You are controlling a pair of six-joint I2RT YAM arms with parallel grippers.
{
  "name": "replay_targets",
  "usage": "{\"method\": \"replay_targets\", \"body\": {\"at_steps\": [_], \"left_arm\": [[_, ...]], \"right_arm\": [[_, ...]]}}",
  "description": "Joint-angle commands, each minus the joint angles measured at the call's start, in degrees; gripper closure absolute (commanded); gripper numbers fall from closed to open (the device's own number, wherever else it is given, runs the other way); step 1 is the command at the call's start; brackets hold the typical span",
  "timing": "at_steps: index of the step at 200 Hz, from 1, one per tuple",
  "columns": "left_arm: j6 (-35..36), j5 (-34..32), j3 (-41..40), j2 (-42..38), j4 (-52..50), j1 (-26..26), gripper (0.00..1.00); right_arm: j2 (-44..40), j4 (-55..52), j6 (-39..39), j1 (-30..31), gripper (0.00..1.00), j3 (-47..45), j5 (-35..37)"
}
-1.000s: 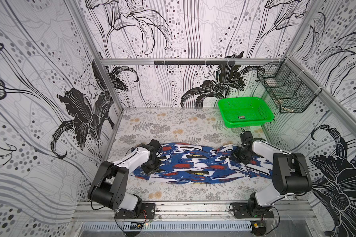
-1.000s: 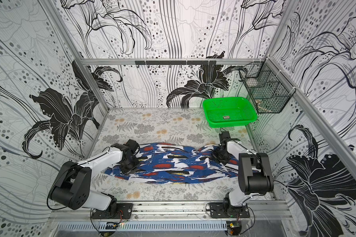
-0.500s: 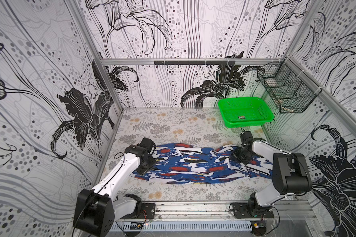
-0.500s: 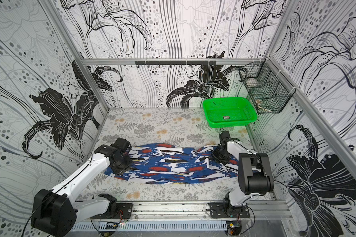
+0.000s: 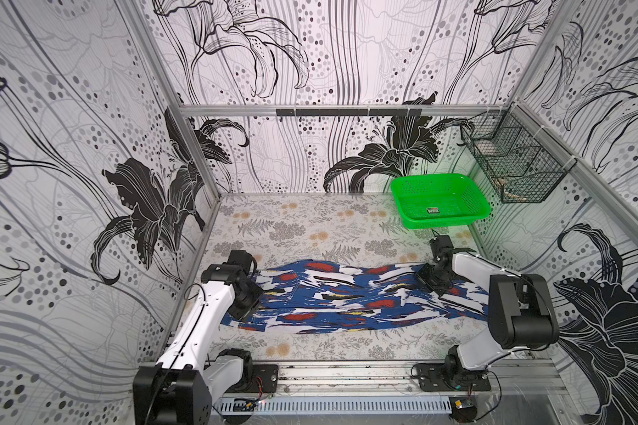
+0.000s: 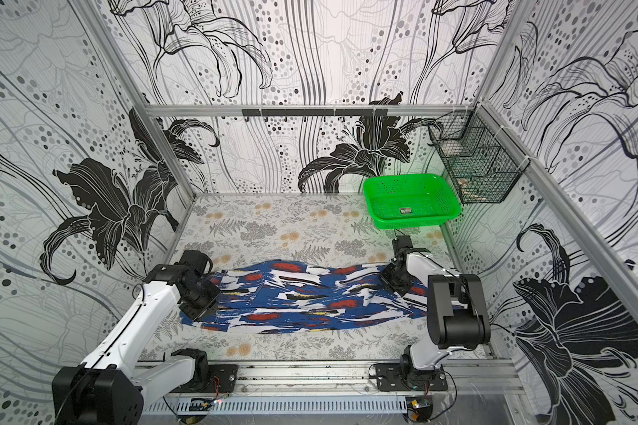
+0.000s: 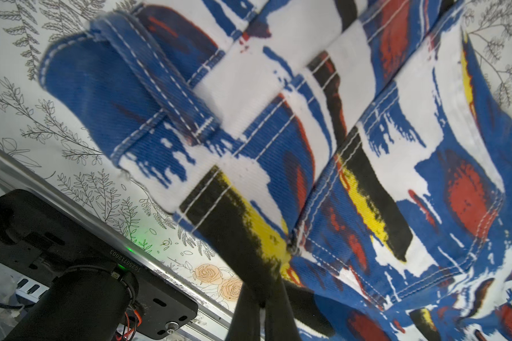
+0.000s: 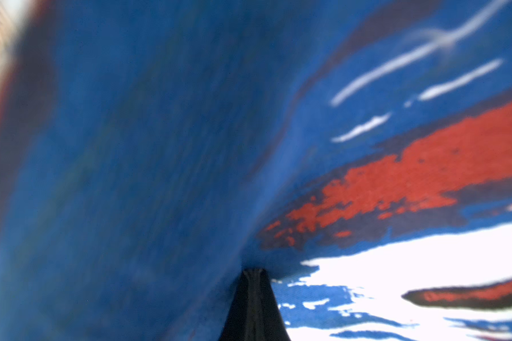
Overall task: Roll up the long pants
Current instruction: Fold the long pant at the center of the board.
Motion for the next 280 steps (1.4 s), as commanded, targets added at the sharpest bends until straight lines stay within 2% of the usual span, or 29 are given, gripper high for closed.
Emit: {"method": "replay_targets", "body": {"at_steps": [1,23,29,35,39,50,60,73,91,107,135,155,168,185,202,212,219,250,280], "left_arm": [[1.7,-0.2,-0.1,-1.9,-4.3,2.9,1.0],[2.4,2.1,-0.7,-2.9,-3.9,3.8,1.0],[2.7,3.0,-1.0,-3.0,-3.4,3.8,0.95],[2.7,3.9,-1.3,-3.1,-3.1,3.8,0.82],[2.9,4.6,-1.4,-3.3,-2.7,3.8,0.67],[3.0,7.0,-1.7,-3.9,-1.0,3.8,0.37],[2.9,7.4,-0.9,-4.3,-0.2,3.8,0.16],[3.5,5.5,2.0,-3.7,-0.5,4.1,0.03],[4.5,4.2,4.7,-1.3,0.7,4.7,0.02],[5.4,7.4,3.8,1.6,5.1,4.7,0.04],[2.9,15.1,0.4,6.2,15.8,3.8,0.15],[-0.5,19.1,-1.1,7.8,23.0,0.4,0.18],[-2.6,21.4,-1.4,9.6,27.0,-2.9,0.26],[-5.5,22.0,-1.1,13.1,30.9,-9.0,0.42],[-7.6,22.4,-0.6,17.5,32.8,-14.2,0.65],[-8.3,21.8,-0.3,19.9,33.0,-16.2,0.83],[-8.5,21.0,-0.4,21.4,32.4,-16.8,1.0],[-7.5,15.6,-0.2,24.4,30.3,-17.0,1.0],[-6.2,10.5,1.4,27.5,28.8,-17.0,1.0]], "right_arm": [[1.8,-3.9,-0.3,-0.3,0.96,-2.5,5.1],[2.1,-3.7,-0.2,-0.4,0.97,-2.5,5.0],[2.3,-3.7,-0.1,-0.4,0.97,-2.4,4.9],[2.3,-3.6,-0.1,-0.4,0.97,-2.4,4.9],[2.3,-3.6,-0.1,-0.4,0.97,-2.4,4.9],[2.4,-3.6,-0.1,-0.4,0.97,-2.4,4.9],[2.4,-3.6,-0.2,-0.4,0.97,-2.4,5.0],[2.3,-3.6,-0.2,-0.4,0.97,-2.4,5.0],[2.2,-3.6,-0.2,-0.4,0.97,-2.6,5.1],[2.1,-3.5,-0.2,-0.4,0.97,-2.7,5.1],[1.8,-3.2,-0.2,-0.4,0.97,-3.1,5.0],[1.6,-3.3,-0.1,-0.4,0.98,-3.2,5.0],[1.2,-3.6,0.0,-0.4,0.98,-2.9,5.1],[0.9,-4.1,0.0,-0.4,0.98,-2.5,5.3],[0.8,-4.8,0.2,-0.4,0.98,-1.9,5.4],[0.7,-5.2,0.1,-0.3,0.98,-1.7,5.4],[0.5,-5.3,0.2,-0.4,0.99,-1.6,5.4],[-1.7,-4.7,-1.1,-0.3,1.0,-2.0,4.8],[-8.4,-3.6,-4.5,-0.3,1.0,-3.1,4.1]]}}
